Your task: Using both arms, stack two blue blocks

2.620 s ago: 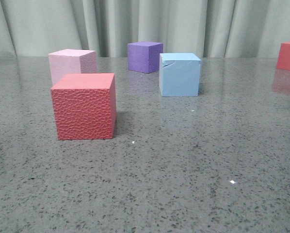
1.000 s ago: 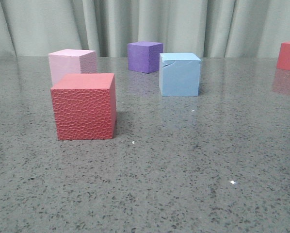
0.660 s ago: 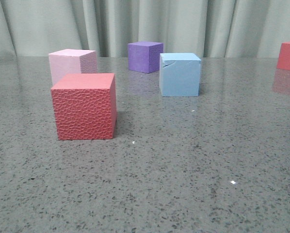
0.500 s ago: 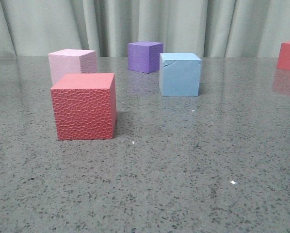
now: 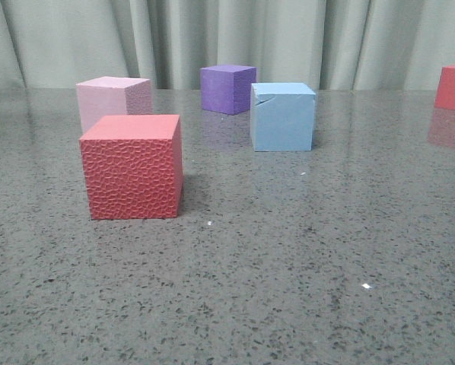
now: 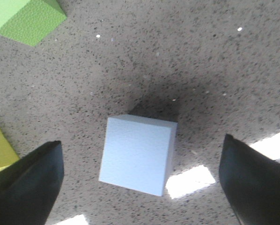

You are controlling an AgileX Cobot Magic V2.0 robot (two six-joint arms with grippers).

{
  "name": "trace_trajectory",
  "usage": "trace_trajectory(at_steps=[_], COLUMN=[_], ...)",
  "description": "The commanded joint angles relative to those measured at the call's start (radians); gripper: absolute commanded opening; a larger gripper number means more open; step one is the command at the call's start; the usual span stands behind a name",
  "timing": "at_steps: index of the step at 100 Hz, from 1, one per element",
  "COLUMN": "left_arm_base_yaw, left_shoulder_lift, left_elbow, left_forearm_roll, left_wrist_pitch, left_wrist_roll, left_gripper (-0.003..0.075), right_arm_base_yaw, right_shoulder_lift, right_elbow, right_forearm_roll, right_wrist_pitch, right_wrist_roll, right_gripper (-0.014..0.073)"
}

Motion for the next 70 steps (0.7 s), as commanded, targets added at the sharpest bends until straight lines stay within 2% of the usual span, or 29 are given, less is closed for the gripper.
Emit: trace_trajectory(at_steps=[1, 47, 70], left_arm_base_yaw=[0.002, 0.0, 0.002], left_shoulder_lift=[-0.041, -0.041, -0.04], left_elbow=[-0.036, -0.036, -0.034], left_forearm_roll=[0.038, 0.025, 0.005], left_wrist_pitch=[0.03, 0.024, 0.024], left_wrist_roll=[0.009, 0.015, 0.085], left_gripper=[0.064, 0.064, 0.064], right_arm_base_yaw=[-0.007, -0.007, -0.007], right_shoulder_lift=[-0.007, -0.007, -0.007], right_elbow=[-0.021, -0.021, -0.021], right_forearm_roll=[-0.011, -0.011, -0.011], right_wrist_pitch=[-0.052, -0.057, -0.058], right_wrist_roll=[-0.007, -0.007, -0.007], right_gripper=[0.0647, 0.0647, 0.0647])
